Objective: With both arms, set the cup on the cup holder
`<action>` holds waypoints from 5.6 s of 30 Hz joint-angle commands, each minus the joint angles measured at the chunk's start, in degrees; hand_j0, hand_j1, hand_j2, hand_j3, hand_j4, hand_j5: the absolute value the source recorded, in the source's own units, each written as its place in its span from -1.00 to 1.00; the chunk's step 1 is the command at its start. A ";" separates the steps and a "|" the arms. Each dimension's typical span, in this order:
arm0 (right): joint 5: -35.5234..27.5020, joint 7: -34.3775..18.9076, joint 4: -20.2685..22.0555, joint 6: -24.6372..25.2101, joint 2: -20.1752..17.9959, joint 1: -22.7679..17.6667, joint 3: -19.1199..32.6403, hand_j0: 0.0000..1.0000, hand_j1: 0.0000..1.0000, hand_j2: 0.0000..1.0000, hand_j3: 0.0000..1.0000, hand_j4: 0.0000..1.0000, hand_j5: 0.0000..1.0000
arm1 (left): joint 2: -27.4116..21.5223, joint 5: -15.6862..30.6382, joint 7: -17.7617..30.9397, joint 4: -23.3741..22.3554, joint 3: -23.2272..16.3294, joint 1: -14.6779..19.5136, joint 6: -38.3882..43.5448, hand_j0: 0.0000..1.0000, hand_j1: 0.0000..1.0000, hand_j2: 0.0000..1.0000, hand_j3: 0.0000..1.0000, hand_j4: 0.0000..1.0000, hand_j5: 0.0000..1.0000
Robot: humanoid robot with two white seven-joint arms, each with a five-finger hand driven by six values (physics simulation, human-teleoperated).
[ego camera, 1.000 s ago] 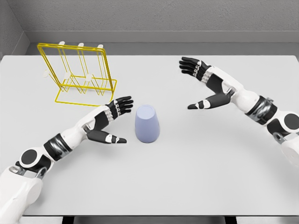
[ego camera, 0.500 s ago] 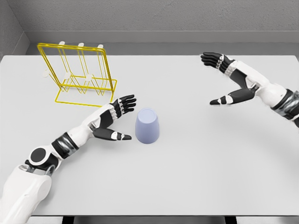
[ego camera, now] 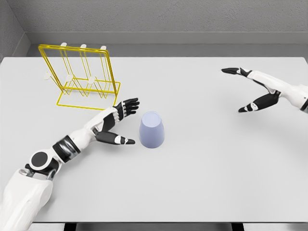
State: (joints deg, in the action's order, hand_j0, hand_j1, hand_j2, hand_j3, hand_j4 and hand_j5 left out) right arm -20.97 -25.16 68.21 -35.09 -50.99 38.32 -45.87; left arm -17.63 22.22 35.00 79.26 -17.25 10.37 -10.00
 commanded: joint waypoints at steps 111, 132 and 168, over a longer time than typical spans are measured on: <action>0.14 -0.24 0.43 0.09 -5.18 -0.18 0.87 1.00 1.00 1.00 1.00 1.00 1.00 | 7.17 -2.10 0.00 -0.34 -1.74 -0.44 -1.34 0.10 0.10 0.10 0.10 0.10 0.10; 0.23 -0.24 1.31 0.09 -5.79 -0.18 0.87 1.00 1.00 1.00 1.00 1.00 1.00 | 6.11 -0.16 0.00 6.08 -0.07 -1.14 -1.60 0.11 0.11 0.11 0.11 0.11 0.11; 0.23 -0.24 2.45 0.09 -6.58 0.44 0.87 1.00 1.00 1.00 1.00 1.00 1.00 | 0.84 5.99 0.00 13.28 7.05 3.34 1.12 0.09 0.09 0.09 0.09 0.09 0.09</action>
State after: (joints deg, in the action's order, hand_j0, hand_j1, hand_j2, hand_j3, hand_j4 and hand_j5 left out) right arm -20.30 -25.42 70.64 -35.11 -57.48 38.76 -45.03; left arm -16.58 27.31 35.02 92.38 -10.49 14.15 -9.02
